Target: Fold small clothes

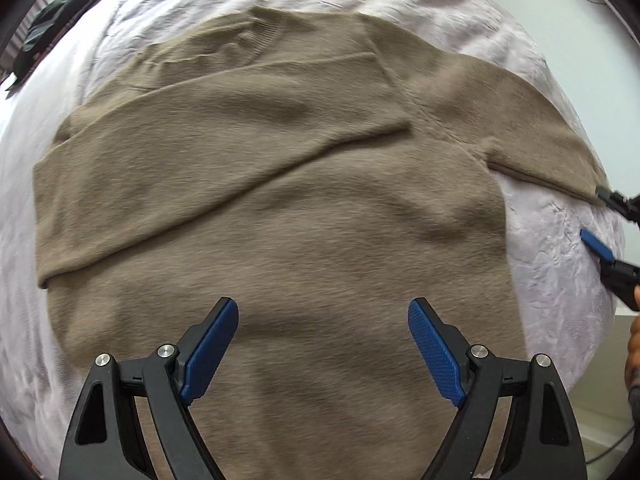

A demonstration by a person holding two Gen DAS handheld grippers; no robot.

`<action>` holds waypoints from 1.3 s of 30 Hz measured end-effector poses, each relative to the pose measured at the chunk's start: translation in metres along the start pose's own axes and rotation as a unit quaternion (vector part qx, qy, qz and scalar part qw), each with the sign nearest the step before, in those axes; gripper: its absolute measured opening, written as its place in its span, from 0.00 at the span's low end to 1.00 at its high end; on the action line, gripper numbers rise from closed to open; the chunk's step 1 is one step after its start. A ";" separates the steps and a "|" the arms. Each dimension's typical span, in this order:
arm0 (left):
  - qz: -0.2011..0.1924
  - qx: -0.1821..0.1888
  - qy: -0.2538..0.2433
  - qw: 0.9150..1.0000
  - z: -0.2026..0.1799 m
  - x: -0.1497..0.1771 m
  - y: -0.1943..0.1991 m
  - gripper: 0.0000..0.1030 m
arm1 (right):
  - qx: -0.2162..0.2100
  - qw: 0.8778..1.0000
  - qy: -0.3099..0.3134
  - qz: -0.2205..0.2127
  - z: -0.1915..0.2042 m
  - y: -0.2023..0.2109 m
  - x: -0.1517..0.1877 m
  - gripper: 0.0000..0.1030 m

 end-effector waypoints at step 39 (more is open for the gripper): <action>-0.065 -0.044 0.064 0.995 0.053 -0.065 -0.005 0.85 | -0.233 0.970 0.062 0.014 0.141 0.013 -0.056 0.06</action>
Point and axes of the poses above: each gripper's, at about its wrist camera, not at the fingertips, and y roughly against the way its jaws point, z to its left, x to its underside, the point moved 6 cm from there along -y, roughly the way its jaws point, and after that the axes turned 15 degrees about -y, right-handed, at the moved point
